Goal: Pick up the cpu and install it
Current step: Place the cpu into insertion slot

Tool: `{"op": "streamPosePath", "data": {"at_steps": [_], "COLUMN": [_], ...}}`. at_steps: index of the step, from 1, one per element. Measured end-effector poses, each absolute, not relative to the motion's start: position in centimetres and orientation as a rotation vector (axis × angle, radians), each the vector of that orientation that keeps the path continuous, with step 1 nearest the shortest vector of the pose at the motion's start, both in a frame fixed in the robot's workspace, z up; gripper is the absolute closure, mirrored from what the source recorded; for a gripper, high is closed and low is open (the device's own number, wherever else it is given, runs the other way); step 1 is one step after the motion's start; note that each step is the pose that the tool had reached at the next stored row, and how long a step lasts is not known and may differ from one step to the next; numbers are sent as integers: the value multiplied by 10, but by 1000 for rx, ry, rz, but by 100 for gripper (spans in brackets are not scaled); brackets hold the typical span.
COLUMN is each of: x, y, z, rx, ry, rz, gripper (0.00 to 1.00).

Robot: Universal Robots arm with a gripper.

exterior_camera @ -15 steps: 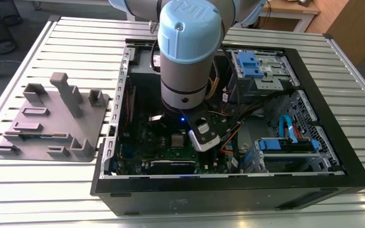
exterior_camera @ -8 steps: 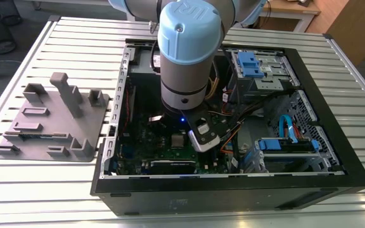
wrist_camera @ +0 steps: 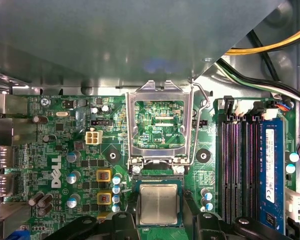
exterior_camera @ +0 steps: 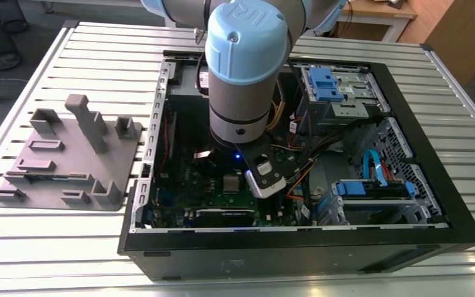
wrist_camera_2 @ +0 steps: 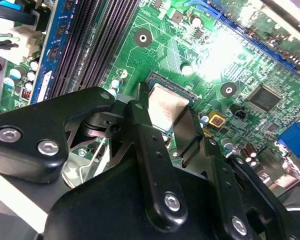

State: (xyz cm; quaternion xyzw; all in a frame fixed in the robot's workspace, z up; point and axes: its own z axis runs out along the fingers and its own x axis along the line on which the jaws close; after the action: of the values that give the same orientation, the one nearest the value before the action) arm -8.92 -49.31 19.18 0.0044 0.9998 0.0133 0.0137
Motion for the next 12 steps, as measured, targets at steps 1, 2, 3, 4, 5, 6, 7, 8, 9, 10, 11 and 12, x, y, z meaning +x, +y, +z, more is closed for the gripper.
{"op": "streamPosePath", "data": {"at_steps": [1, 2, 3, 4, 5, 6, 7, 8, 9, 10, 11, 12], "x": [-89, -89, -89, -89, -89, -89, -89, -89, -89, -89, -89, -89], "y": [-493, -493, -493, -493, -493, -493, -493, -493, -493, -493, -493, -493], "z": [192, 192, 192, 192, 191, 191, 191, 191, 191, 191, 191, 191], "rx": [14, 14, 14, 14, 14, 14, 14, 14, 14, 14, 14, 14], "ry": [3114, 3114, 3114, 3114, 3114, 3114, 3114, 3114, 3114, 3114, 3114, 3114], "rz": [41, 41, 41, 41, 42, 41, 41, 41, 41, 41, 41, 41], "gripper": [53, 53, 53, 53, 53, 53, 53, 53, 53, 53, 53, 53]}}
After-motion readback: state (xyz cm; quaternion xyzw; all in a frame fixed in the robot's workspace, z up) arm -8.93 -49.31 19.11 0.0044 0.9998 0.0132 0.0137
